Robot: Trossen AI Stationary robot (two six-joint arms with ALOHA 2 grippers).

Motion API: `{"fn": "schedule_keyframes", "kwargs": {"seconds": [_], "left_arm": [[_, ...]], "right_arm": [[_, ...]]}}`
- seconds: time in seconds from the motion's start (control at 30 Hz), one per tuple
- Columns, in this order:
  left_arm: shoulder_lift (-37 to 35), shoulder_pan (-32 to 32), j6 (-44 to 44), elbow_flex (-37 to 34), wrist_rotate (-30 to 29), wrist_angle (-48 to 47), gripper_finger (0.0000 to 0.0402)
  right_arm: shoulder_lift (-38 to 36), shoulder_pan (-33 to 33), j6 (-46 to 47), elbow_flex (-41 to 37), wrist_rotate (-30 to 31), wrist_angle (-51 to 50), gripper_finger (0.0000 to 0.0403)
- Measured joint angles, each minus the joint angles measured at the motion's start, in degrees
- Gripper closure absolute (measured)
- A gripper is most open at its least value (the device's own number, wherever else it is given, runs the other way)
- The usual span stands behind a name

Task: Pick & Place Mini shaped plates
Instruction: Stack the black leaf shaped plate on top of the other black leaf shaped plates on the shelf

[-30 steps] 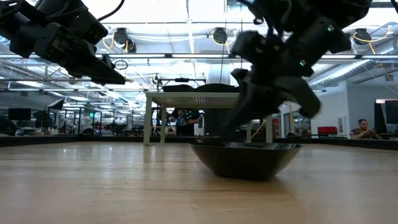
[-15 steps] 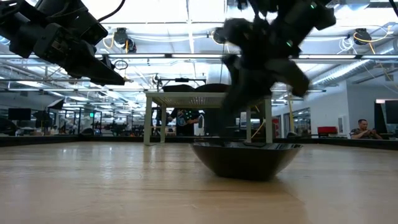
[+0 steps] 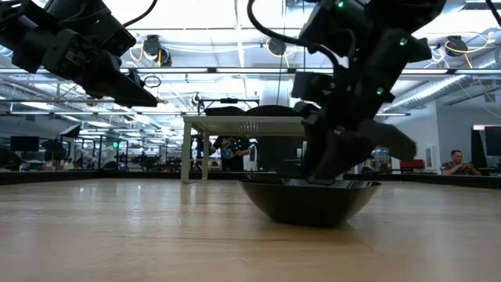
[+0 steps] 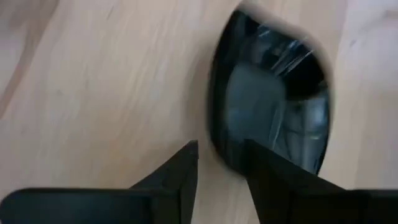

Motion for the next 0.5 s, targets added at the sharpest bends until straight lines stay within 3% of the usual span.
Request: {"fn": "schedule_keyframes", "kwargs": {"seconds": [0.2, 0.4, 0.5], "left_arm": [[0.0, 0.0, 0.0, 0.0, 0.0, -0.2, 0.0231], [0.0, 0.0, 0.0, 0.0, 0.0, -0.1, 0.0231], [0.0, 0.0, 0.0, 0.0, 0.0, -0.1, 0.0231]], "right_arm": [[2.2, 0.0, -4.4, 0.1, 1.1, 4.3, 0.0310], [1.6, -0.1, -4.0, 0.1, 1.8, 4.8, 0.0385], [1.7, -0.1, -2.8, 0.1, 1.8, 4.6, 0.0397]]}}
